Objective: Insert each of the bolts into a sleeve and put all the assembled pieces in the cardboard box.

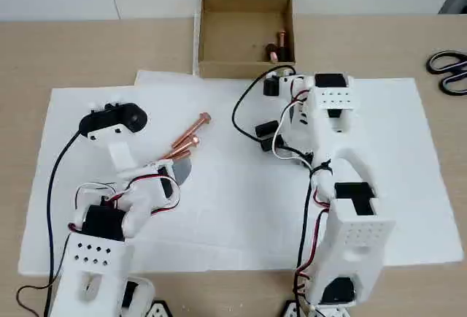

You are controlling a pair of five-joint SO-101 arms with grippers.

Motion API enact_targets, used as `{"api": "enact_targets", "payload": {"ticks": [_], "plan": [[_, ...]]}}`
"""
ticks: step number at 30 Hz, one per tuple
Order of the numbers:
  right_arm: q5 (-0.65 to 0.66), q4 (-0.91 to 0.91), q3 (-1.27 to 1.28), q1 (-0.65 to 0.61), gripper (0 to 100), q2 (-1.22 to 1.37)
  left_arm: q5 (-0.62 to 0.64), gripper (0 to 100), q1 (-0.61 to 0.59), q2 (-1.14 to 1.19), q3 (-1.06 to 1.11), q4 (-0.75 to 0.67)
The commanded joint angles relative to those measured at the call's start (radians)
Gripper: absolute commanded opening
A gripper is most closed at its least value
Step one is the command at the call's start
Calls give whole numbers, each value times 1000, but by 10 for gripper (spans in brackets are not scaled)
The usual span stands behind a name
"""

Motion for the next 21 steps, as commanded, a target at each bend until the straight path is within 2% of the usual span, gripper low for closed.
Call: {"api": "enact_targets", "payload": {"ticks": [1, 12, 21], "plan": [[-9, -12, -54, -5, 166, -8, -8, 234, 3, -9, -5, 3], [-9, -51, -49, -4, 166, -1, -8, 234, 3, -9, 4, 0], [-9, -59, -49, 4, 165, 110, -8, 234, 3, -9, 5, -2]]}}
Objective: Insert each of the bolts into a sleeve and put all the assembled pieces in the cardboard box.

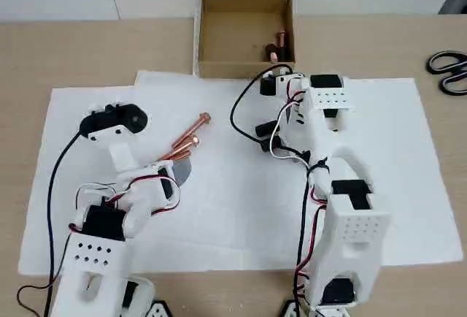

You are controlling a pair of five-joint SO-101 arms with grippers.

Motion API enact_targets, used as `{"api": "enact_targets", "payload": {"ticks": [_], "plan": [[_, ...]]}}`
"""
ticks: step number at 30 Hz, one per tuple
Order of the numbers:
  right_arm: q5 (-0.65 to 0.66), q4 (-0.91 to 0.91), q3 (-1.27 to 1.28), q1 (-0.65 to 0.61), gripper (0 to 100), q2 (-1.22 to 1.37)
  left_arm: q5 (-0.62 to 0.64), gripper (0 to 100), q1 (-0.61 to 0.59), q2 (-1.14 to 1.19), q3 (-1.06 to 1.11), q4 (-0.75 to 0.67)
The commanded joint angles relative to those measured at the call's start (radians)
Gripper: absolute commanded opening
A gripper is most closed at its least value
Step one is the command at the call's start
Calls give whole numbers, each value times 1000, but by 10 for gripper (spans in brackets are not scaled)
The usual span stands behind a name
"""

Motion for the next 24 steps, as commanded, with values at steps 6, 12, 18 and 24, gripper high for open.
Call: {"api": "enact_targets", "payload": {"ticks": [6, 12, 18, 24], "plan": [[-6, -7, -28, 7, 69, 31, -8, 234, 3, -9, -4, -2], [-12, 117, -176, 44, 2, 31, -8, 234, 3, -9, -8, -2], [-12, 277, -437, 97, 4, 30, -12, 235, -3, -9, -15, 2], [-23, 288, -450, 119, 4, -116, -74, 235, -5, -2, -180, 71]]}}
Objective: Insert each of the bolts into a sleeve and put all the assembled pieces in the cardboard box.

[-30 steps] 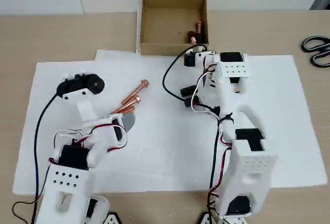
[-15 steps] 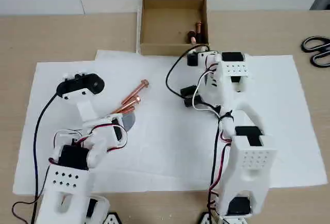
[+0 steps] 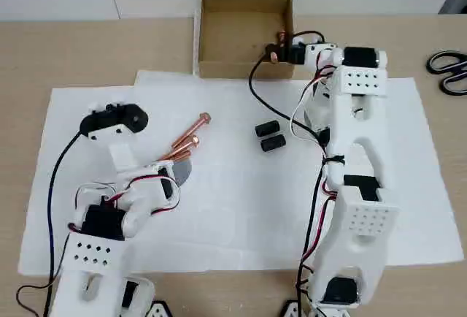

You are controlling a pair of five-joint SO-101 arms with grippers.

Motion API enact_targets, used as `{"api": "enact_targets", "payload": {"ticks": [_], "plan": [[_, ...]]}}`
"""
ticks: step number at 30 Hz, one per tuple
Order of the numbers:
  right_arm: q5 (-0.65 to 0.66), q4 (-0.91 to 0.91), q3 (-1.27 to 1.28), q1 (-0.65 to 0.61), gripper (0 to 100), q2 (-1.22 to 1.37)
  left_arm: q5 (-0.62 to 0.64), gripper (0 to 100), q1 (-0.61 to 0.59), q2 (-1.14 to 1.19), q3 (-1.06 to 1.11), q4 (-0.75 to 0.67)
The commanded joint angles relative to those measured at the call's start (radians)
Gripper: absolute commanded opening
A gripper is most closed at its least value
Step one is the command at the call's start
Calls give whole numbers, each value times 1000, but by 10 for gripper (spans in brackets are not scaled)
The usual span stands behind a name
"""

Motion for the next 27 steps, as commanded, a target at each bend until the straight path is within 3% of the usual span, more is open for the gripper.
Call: {"api": "enact_targets", "payload": {"ticks": [1, 7, 12, 21, 23, 27], "plan": [[-34, 25, -29, 18, 4, -171, -69, 235, -5, -2, -163, 48], [-38, 21, 66, 21, 4, -300, -150, 235, -5, 120, -338, 63], [-40, 21, 94, 24, 4, -326, -296, 235, -5, 427, -532, 152], [-41, 21, 106, 85, 4, -325, -551, 233, -81, 1028, -1124, 404], [-41, 21, 106, 96, 4, -321, -640, 233, -68, 1120, -1230, 416], [-41, 21, 115, 94, 4, -325, -660, 233, -49, 1274, -1377, 410]]}}
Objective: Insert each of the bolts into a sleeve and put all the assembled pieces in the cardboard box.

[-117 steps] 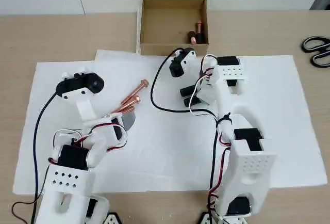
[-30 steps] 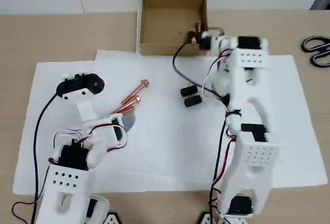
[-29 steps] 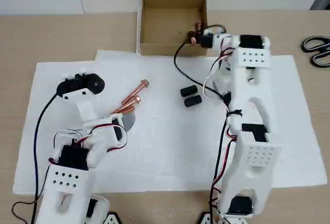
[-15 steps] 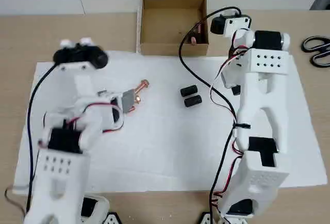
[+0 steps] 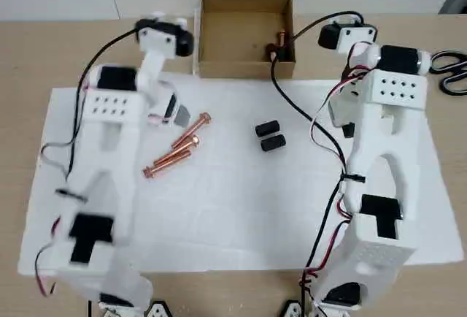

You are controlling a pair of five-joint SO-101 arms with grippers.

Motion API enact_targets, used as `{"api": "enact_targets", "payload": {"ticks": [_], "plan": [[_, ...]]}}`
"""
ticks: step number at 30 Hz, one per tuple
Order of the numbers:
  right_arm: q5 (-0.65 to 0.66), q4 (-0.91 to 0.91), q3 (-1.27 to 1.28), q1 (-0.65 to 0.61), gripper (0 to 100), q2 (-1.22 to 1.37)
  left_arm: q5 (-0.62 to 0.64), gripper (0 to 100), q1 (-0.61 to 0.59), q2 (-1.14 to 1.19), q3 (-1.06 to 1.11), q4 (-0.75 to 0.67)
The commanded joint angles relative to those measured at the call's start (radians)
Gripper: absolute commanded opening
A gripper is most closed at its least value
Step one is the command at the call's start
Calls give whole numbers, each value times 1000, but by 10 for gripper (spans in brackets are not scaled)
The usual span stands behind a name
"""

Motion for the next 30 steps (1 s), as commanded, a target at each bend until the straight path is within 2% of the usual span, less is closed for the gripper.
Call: {"api": "enact_targets", "payload": {"ticks": [1, 12, 24, 30], "plan": [[-9, 16, 6, 2, 4, -74, -46, 233, 17, 106, -162, 6], [-55, 16, 17, -12, 4, -74, -206, 233, 37, 454, -415, 12], [-57, 16, 17, -61, 4, -74, -207, 231, 49, 671, -634, 15], [-57, 16, 17, -61, 4, -74, -204, 216, 64, 715, -668, 12]]}}
